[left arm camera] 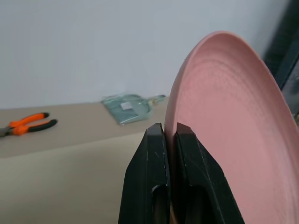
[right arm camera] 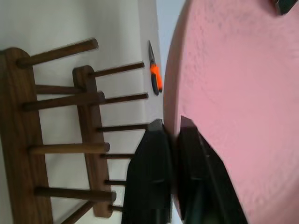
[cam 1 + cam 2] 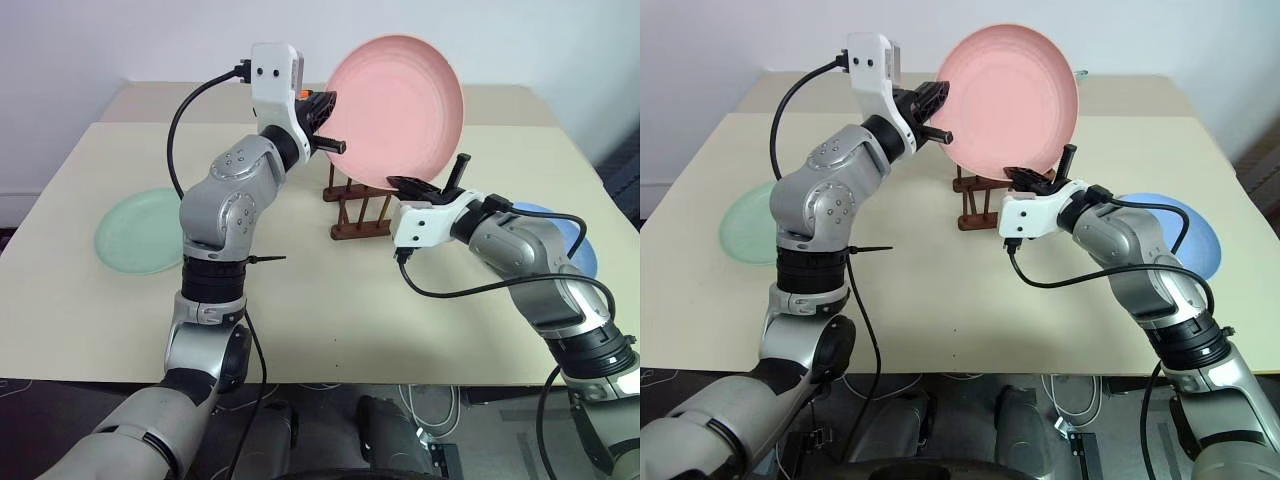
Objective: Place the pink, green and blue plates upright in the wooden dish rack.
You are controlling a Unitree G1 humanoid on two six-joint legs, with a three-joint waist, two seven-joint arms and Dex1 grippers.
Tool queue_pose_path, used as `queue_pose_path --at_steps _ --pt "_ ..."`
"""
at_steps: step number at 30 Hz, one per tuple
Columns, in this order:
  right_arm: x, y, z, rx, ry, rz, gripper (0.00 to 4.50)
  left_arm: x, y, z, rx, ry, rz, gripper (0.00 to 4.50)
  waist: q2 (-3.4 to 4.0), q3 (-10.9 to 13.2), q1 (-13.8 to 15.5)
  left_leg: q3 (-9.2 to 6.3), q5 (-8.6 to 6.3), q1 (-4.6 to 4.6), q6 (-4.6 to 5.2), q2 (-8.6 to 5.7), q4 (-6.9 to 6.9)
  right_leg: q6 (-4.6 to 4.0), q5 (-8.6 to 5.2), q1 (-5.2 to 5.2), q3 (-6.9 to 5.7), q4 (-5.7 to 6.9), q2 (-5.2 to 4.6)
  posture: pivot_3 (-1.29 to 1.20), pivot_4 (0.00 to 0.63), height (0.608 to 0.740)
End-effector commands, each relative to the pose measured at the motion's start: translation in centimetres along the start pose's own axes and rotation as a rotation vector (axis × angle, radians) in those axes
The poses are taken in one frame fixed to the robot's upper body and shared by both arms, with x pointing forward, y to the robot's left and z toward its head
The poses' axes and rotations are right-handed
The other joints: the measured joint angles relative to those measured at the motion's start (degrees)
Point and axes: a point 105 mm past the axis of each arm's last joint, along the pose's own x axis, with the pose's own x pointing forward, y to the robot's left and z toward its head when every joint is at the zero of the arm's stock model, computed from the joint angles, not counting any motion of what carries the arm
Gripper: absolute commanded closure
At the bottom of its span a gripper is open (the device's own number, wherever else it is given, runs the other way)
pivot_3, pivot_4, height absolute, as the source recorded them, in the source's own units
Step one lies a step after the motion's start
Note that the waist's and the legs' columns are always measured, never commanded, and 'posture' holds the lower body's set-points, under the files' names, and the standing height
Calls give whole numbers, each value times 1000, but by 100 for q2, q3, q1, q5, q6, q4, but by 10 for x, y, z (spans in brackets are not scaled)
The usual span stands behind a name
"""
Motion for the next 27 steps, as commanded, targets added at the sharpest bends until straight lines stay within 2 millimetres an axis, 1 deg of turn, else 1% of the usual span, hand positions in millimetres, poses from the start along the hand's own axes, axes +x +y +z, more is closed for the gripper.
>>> queue_pose_path --at_steps 1,2,4,6,8,9,10,11,13,14,16,17,19,21,23,25,27 --pt "-2 -17 2 -39 -4 -76 4500 -2 -17 9 -79 -46 -84 3784 0 0 12 0 0 0 0 0 1 0 0 1 0 -1 0 0 150 740" --pt "-2 -18 3 -44 -8 -82 4500 -1 -13 12 -136 -62 -67 3428 0 0 17 -1 0 -1 0 0 1 0 0 1 0 -1 0 0 150 740" --pt "-4 -20 3 -34 -9 -104 4500 0 0 19 -202 -103 -14 2407 -1 0 16 -1 1 -2 -1 -1 3 0 0 2 0 -2 0 0 150 740" --pt "-6 -24 1 -18 -6 -125 4500 -1 11 26 -222 -139 30 1348 -1 0 6 -2 1 -1 -1 0 2 0 0 2 0 -1 0 0 150 740" --pt "-11 -33 -2 11 -10 -163 4500 -4 33 34 -224 -186 108 371 -1 0 -17 -1 2 2 -3 1 -1 -1 0 1 0 1 1 0 150 740" --pt "-15 -42 -3 86 -28 -200 4500 -9 50 38 -172 -206 166 371 0 0 -26 0 2 3 -4 1 -1 -1 0 0 0 1 1 0 150 740" --pt "-19 -48 -3 140 -43 -224 4500 -12 61 40 -132 -218 201 371 0 0 -49 0 2 3 -3 1 -1 -1 1 0 0 2 1 0 150 740" --pt "-24 -58 -3 289 -86 -255 4500 -19 75 36 -72 -204 217 371 1 0 -67 1 3 6 -4 3 -3 -2 1 0 2 2 3 0 150 740" --pt "-32 -68 -2 476 -155 -275 4500 -28 89 27 -7 -175 213 371 3 -1 -117 -2 3 6 -4 5 -5 -3 2 0 2 3 7 0 150 740" --pt "-36 -73 -2 581 -190 -281 4500 -33 94 19 48 -147 206 371 3 -2 -124 -2 3 7 -4 5 -4 -3 2 1 4 4 8 0 150 740" --pt "-48 -82 -2 889 -313 -260 4500 -49 96 -7 130 -64 116 371 6 -3 -128 -4 0 8 1 5 -5 -5 3 4 4 3 7 0 150 740" --pt "-53 -86 -1 1008 -374 -243 4500 -57 93 -20 142 -24 58 371 6 -3 -128 -4 -4 8 7 5 -4 -5 3 5 4 4 7 0 150 740" --pt "-59 -93 -4 1137 -433 -230 4500 -68 80 -38 160 36 -55 371 8 0 -108 -8 -5 5 9 6 -2 -8 4 5 4 2 6 0 150 740" --pt "-62 -98 -12 1271 -472 -220 4500 -81 61 -62 225 131 -193 371 8 3 -98 -13 -5 -2 10 5 -2 -12 5 0 2 2 6 0 150 740" --pt "-63 -99 -16 1363 -487 -189 4500 -93 45 -86 253 214 -306 371 9 2 -97 -13 -5 -1 11 6 -3 -14 5 0 2 3 5 0 150 740" --pt "-61 -97 -23 1410 -475 -181 4500 -103 25 -105 248 274 -413 371 13 0 -109 -12 -6 1 11 7 -4 -17 3 2 2 3 5 0 150 740" --pt "-57 -94 -31 1461 -454 -184 4500 -110 4 -115 202 290 -501 371 17 0 -118 -6 -6 4 12 8 -6 -18 3 1 3 3 4 0 150 740"
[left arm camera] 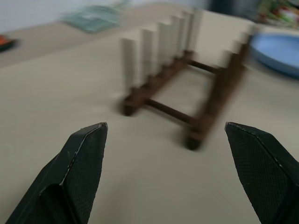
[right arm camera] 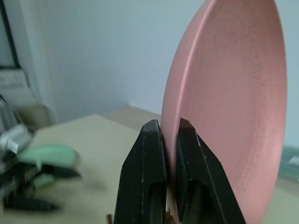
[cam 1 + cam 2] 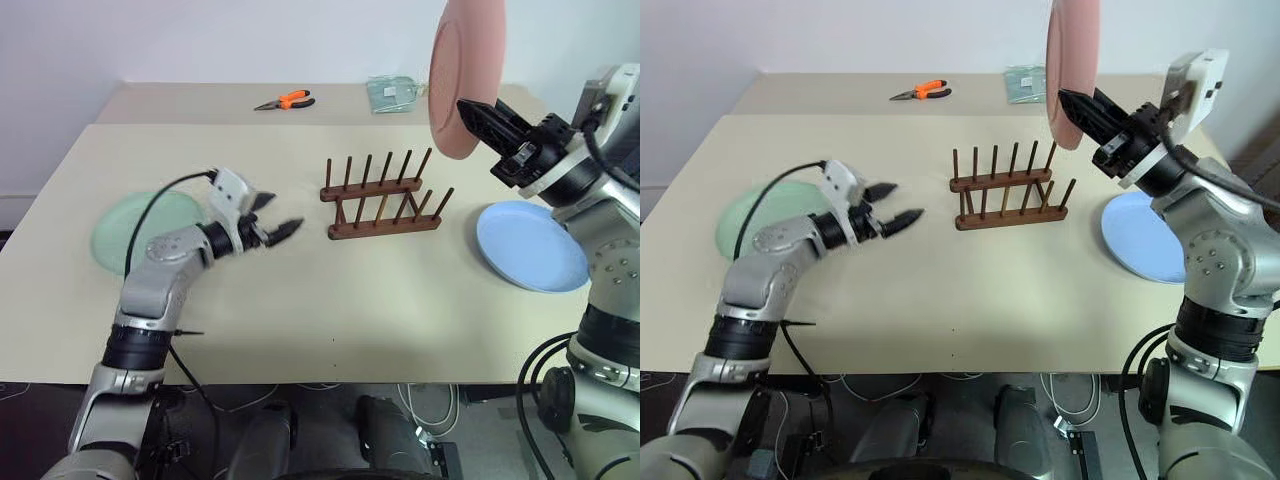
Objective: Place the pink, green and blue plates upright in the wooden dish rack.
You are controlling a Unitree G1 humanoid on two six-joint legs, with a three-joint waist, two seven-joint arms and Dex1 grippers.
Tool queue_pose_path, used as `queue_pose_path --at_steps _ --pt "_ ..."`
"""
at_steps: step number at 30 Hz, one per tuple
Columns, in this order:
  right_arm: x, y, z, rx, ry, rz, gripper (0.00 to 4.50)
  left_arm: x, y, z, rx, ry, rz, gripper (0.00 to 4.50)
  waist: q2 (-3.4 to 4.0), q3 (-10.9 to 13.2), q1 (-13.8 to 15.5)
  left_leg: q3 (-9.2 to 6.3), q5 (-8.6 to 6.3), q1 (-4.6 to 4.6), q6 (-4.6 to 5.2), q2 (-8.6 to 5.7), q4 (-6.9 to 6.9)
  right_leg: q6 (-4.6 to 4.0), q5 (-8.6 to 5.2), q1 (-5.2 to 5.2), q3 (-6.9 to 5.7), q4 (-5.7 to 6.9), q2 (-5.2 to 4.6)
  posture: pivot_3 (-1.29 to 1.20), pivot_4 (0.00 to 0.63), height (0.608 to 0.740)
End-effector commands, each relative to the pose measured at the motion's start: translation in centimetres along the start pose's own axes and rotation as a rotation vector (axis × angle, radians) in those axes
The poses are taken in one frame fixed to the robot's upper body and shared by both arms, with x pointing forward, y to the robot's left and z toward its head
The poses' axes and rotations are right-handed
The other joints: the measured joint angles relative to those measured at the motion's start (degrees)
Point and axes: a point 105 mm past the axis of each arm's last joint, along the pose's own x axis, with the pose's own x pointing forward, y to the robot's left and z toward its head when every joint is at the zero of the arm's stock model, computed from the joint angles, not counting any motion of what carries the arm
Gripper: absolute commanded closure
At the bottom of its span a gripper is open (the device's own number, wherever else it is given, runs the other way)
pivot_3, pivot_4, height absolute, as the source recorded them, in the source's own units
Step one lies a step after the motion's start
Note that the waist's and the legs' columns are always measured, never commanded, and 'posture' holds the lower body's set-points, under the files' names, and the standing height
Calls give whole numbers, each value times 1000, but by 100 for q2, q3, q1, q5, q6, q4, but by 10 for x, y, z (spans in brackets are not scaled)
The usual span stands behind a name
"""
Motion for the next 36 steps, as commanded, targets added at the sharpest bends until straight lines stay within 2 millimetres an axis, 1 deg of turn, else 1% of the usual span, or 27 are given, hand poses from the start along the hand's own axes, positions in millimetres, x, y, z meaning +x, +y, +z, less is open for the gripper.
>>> queue_pose_path --at_steps 1,3,5,8,15,20,22,25,30,33,36 --pt "-1 -11 8 44 -24 -26 4500 7 -42 4 8 -31 -180 371 3 1 -4 1 0 0 0 0 0 1 0 -1 0 0 0 0 150 740" --pt "0 -16 3 60 -11 -33 4500 9 -57 4 -9 -44 -237 371 5 2 -5 3 0 -1 0 1 0 2 1 -5 0 4 0 0 150 740" --pt "1 -23 0 70 -3 -48 4500 11 -68 5 -21 -56 -272 371 7 3 -10 4 0 -2 0 1 1 3 1 -7 1 6 0 0 150 740" --pt "2 -31 -3 108 -3 -55 4500 13 -79 7 -39 -67 -303 371 10 2 -10 9 0 0 1 2 1 4 2 -7 2 7 0 0 150 740" --pt "0 -42 -11 168 26 -23 4500 16 -84 5 -38 -51 -324 371 10 2 -11 10 0 -1 1 1 4 5 2 -6 2 7 0 0 150 740" --pt "-6 -49 -21 181 72 2 4500 16 -86 4 -34 -43 -333 371 10 2 -12 11 0 0 1 1 4 5 2 -5 2 7 0 0 150 740" --pt "-9 -49 -24 190 78 21 4500 16 -87 3 -37 -41 -334 371 11 1 -16 11 0 0 1 1 4 5 2 -5 2 7 0 0 150 740" --pt "-11 -46 -21 196 66 55 4500 16 -89 1 -34 -30 -339 371 11 1 -15 11 0 1 1 2 3 5 2 -5 2 8 1 0 150 740" --pt "-12 -32 -11 218 37 142 4500 17 -91 1 -32 -26 -347 371 12 2 -16 11 0 1 1 2 3 5 2 -5 2 8 1 0 150 740" --pt "-12 -26 -12 219 47 167 4500 17 -92 2 -32 -24 -350 371 13 2 -9 10 0 0 1 2 3 5 1 -5 2 7 1 0 150 740" --pt "-10 -28 -15 210 49 144 4500 18 -93 2 -32 -22 -355 371 13 2 -8 10 0 0 1 1 5 5 2 -5 2 7 0 0 150 740"
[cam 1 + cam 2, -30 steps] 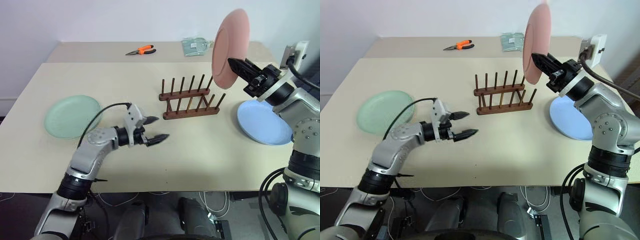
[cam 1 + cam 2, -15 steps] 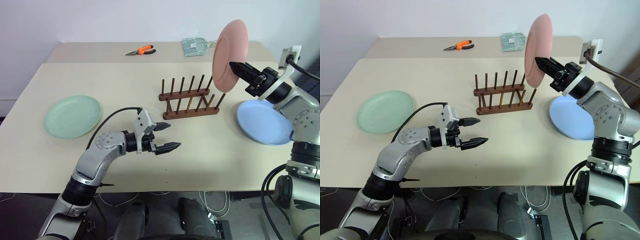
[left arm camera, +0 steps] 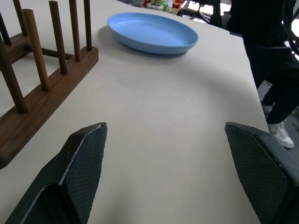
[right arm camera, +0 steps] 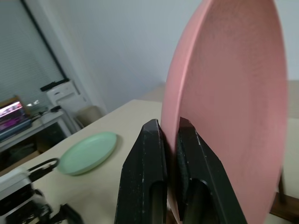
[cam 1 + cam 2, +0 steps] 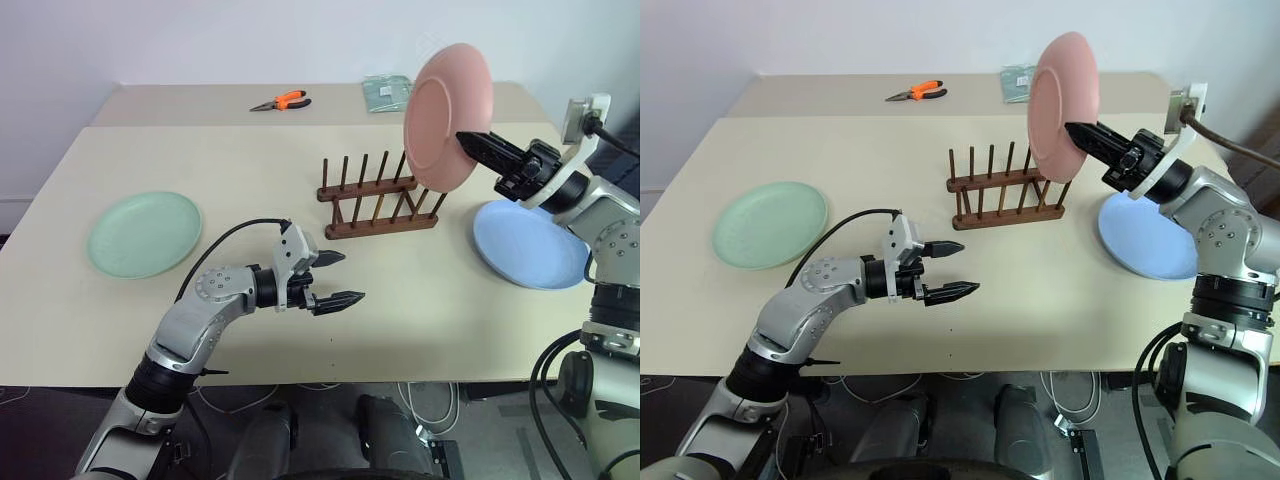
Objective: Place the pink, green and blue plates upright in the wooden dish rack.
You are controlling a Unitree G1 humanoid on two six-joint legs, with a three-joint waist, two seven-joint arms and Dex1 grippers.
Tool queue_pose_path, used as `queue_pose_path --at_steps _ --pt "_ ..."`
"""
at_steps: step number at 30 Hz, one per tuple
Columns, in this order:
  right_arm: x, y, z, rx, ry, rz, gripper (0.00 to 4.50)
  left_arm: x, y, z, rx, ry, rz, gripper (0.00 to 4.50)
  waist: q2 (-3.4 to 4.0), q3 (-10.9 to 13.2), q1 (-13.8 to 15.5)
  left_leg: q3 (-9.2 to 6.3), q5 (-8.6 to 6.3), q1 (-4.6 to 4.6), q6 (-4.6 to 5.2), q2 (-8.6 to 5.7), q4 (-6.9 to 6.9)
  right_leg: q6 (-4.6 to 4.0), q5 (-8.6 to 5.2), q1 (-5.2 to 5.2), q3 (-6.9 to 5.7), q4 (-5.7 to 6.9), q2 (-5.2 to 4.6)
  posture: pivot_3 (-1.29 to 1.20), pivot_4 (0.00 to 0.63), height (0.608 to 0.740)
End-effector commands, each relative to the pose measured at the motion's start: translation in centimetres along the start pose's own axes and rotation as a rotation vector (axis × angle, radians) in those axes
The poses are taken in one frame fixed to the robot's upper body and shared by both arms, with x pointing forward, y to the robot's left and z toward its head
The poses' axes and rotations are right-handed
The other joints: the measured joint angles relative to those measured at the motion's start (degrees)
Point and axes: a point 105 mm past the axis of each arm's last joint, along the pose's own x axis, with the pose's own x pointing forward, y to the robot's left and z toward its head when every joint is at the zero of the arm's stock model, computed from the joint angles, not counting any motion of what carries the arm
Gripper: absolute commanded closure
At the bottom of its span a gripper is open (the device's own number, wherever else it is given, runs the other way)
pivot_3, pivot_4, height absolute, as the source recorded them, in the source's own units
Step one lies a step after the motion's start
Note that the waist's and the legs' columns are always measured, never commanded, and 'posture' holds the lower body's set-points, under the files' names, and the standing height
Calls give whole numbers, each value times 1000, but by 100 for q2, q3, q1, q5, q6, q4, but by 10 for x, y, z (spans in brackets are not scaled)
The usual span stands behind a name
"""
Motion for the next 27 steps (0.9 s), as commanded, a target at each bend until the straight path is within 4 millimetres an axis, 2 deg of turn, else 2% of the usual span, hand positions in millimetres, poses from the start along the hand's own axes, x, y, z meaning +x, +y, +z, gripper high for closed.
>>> queue_pose_path --at_steps 1,17,20,23,26,27 --pt "1 4 13 -49 -37 3 4500 2 -6 11 38 -21 -24 371 0 0 0 0 0 0 0 0 0 0 0 0 0 0 0 0 150 740" --pt "4 -36 5 35 -7 -54 4500 3 -5 13 36 -25 -31 371 3 1 -9 2 0 1 0 0 0 0 0 0 0 1 1 0 150 740" --pt "7 -43 2 46 7 -85 3373 2 -4 12 35 -23 -25 306 3 1 -10 2 0 1 0 -1 0 0 0 0 1 1 0 0 150 740" --pt "7 -47 3 -4 6 -120 1925 1 -3 11 36 -20 -10 306 4 2 -5 1 0 0 0 -1 0 0 0 -1 0 0 0 0 150 740" --pt "2 -52 15 -132 -32 -215 406 -4 1 12 39 -25 24 306 4 2 -8 2 0 0 0 -1 -1 0 0 -1 1 0 0 0 150 740" --pt "-1 -52 23 -202 -58 -259 406 -7 6 13 42 -33 55 306 4 2 -6 1 0 0 0 -1 -1 0 0 -1 1 0 0 0 150 740"
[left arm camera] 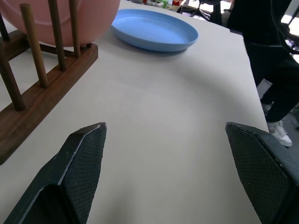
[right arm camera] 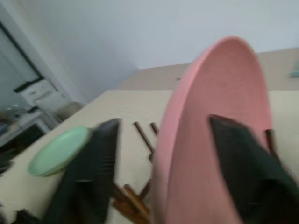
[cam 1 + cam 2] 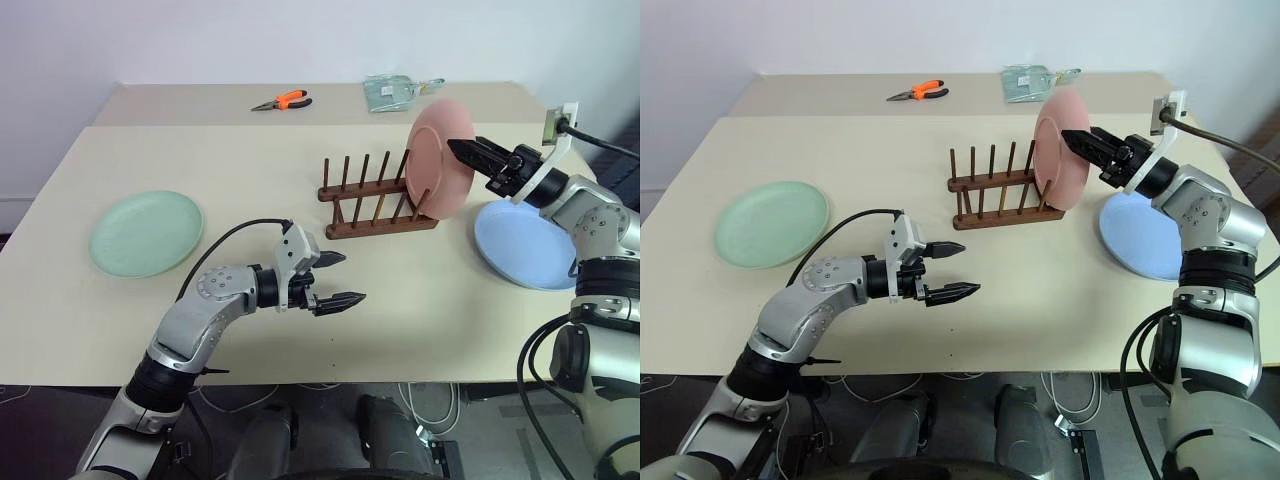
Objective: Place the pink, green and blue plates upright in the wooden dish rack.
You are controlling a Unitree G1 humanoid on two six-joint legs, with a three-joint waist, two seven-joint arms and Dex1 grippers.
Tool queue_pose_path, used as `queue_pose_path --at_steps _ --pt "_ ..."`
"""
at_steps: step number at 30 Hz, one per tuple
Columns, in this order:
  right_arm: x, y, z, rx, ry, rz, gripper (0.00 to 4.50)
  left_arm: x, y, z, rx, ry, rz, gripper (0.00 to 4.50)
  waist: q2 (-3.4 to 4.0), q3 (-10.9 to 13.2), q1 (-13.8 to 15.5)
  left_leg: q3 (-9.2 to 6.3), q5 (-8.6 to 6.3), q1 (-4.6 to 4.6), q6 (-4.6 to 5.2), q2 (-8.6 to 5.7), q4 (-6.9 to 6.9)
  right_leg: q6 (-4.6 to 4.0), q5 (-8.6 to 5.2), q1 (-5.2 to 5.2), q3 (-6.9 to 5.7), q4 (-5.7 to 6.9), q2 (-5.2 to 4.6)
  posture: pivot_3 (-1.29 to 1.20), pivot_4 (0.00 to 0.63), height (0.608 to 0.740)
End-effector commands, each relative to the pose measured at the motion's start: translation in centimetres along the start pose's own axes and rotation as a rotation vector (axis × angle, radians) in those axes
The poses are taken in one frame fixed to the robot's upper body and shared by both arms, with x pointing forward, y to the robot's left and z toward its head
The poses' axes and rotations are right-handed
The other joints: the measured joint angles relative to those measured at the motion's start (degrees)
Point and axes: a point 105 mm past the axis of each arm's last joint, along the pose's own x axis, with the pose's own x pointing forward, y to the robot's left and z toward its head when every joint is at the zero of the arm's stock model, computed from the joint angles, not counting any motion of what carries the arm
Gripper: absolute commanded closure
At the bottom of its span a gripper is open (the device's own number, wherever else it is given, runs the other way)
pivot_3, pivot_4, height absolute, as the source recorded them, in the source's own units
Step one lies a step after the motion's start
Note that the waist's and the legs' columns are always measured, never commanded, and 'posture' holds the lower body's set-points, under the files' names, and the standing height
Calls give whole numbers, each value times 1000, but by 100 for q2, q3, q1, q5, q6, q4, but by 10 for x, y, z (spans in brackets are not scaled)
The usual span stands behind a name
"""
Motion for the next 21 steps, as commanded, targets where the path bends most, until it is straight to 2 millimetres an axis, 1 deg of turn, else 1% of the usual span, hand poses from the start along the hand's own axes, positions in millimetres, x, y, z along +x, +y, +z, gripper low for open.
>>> queue_pose_path --at_steps 1,2,4,5,6,7,8,9,10,11,13,15,16,18,21 --pt "-8 1 43 -239 -144 -113 406 -11 12 16 46 -53 88 306 1 1 4 0 0 0 0 0 0 0 0 -1 0 0 0 0 150 740" --pt "-11 1 49 -292 -166 -148 406 -15 19 18 45 -65 131 306 2 1 3 -1 0 0 0 0 0 0 0 -1 0 1 0 0 150 740" --pt "-17 6 62 -361 -206 -192 406 -29 47 22 34 -85 298 306 3 1 5 -1 0 0 0 0 0 1 0 -2 0 2 0 0 150 740" --pt "-19 13 67 -409 -212 -192 194 -39 64 25 17 -104 397 153 3 1 4 -1 0 1 0 0 0 1 0 -1 1 2 0 0 150 740" --pt "-20 18 69 -439 -214 -189 194 -47 74 26 3 -116 460 153 3 1 7 -2 0 1 0 0 1 1 0 -1 0 3 0 0 150 740" --pt "-19 33 68 -496 -194 -149 194 -64 91 30 -14 -139 578 153 3 1 7 -4 0 1 0 1 0 1 0 -1 0 3 0 0 150 740" --pt "-15 52 62 -569 -152 -95 194 -85 110 33 -9 -141 727 153 3 1 7 -5 0 1 0 1 1 1 0 -2 -1 5 0 0 150 740" --pt "-11 72 52 -634 -96 -32 194 -110 128 33 -9 -129 891 153 3 1 -5 -5 0 1 0 1 0 1 0 -4 0 6 0 0 150 740" --pt "-5 93 36 -693 -33 45 194 -141 145 30 -37 -108 1085 153 4 1 -27 -6 0 2 0 2 -2 2 -1 -7 0 12 1 0 150 740" --pt "-1 109 22 -721 10 108 194 -167 156 26 -61 -86 1241 153 5 0 -43 -4 0 2 -1 3 -2 3 -1 -13 1 16 2 0 150 740" --pt "6 135 -4 -737 73 216 194 -211 163 20 -108 -58 1484 153 3 -1 -68 -3 0 8 -1 6 -3 4 -2 -14 3 27 3 0 150 740" --pt "10 153 -29 -729 127 301 194 -243 160 15 -132 -34 1651 153 -3 -3 -25 -3 0 9 -2 5 -1 6 -2 -11 3 29 2 0 150 740" --pt "12 158 -40 -718 145 329 194 -254 157 13 -151 -29 1711 153 -8 -4 -6 -4 -1 8 -2 4 3 6 -3 -9 2 29 2 0 150 740" --pt "16 165 -58 -691 170 365 194 -271 147 5 -226 -42 1802 153 -25 -7 41 -8 0 4 -2 -2 7 7 -3 -7 2 28 -2 0 150 740" --pt "21 167 -74 -683 192 391 194 -282 131 -13 -405 -84 1856 153 -35 -8 111 -13 0 -1 -3 -8 14 6 -2 -6 -1 28 -6 0 150 740"
